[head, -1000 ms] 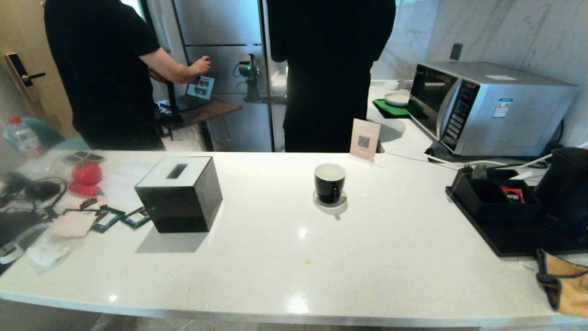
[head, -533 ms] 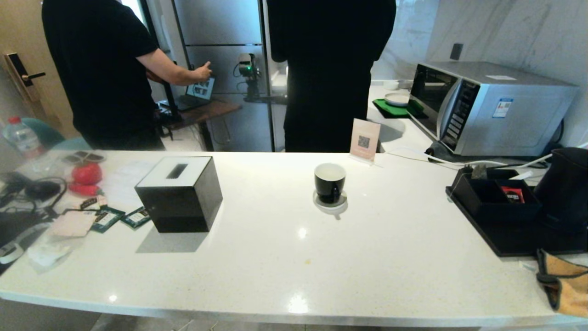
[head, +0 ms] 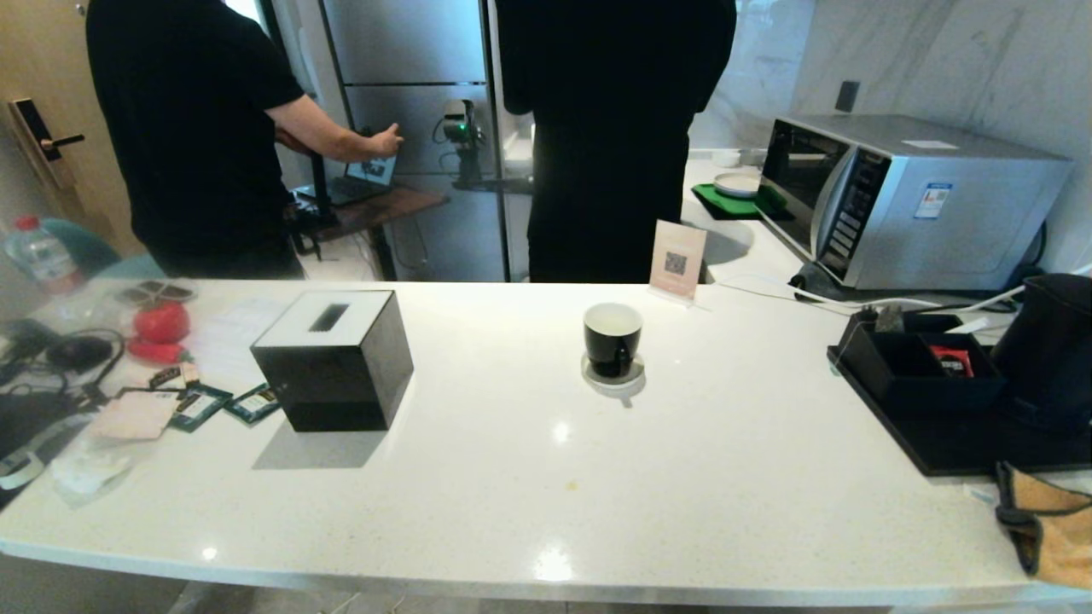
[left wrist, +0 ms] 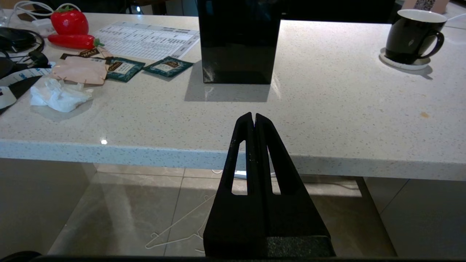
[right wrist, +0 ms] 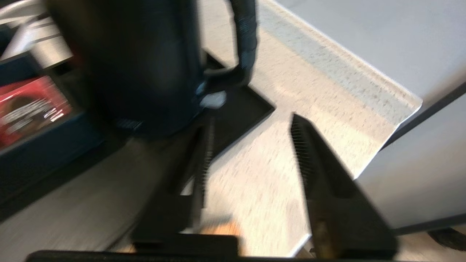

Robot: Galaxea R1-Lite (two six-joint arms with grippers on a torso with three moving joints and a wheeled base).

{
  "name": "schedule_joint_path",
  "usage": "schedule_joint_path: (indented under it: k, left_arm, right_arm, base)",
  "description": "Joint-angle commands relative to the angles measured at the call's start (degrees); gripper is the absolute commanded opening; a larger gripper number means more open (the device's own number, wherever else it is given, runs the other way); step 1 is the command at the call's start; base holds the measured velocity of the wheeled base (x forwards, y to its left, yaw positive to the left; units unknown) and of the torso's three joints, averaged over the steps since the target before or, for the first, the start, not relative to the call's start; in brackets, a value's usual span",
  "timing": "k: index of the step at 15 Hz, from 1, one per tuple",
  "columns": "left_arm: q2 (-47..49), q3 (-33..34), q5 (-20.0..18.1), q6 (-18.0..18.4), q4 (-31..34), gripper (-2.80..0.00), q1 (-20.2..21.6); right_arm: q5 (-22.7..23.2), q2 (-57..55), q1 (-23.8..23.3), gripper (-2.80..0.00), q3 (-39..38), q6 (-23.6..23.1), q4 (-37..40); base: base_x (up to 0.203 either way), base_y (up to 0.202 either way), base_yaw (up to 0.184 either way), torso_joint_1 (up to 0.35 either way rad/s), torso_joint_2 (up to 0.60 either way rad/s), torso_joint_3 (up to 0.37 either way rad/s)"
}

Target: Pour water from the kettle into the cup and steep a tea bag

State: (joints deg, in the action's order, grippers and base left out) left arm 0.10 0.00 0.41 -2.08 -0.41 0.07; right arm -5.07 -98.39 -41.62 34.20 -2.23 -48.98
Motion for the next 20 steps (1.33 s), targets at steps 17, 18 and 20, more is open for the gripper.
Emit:
schedule_joint_path:
  k: [17, 18, 20]
  left_arm:
    - [0.0, 0.0, 0.02, -0.02, -0.02, -2.8, 0.01]
    - [0.0, 0.0, 0.02, -0.02, -0.02, -2.8, 0.01]
    - [0.08, 0.0, 0.02, -0.02, -0.02, -2.8, 0.01]
  right_arm:
    - [5.14, 56.16, 29.84, -2.8, -30.19, -3.23, 9.13]
    - [5.15, 60.09, 31.23, -2.8, -31.78, -3.22, 10.93]
    - [5.21, 67.63, 33.54, -2.8, -33.36, -3.18, 17.08]
  base:
    - [0.0, 0.0, 0.0, 0.0, 0.0, 0.0]
    - [0.0, 0.0, 0.0, 0.0, 0.0, 0.0]
    - [0.0, 0.0, 0.0, 0.0, 0.0, 0.0]
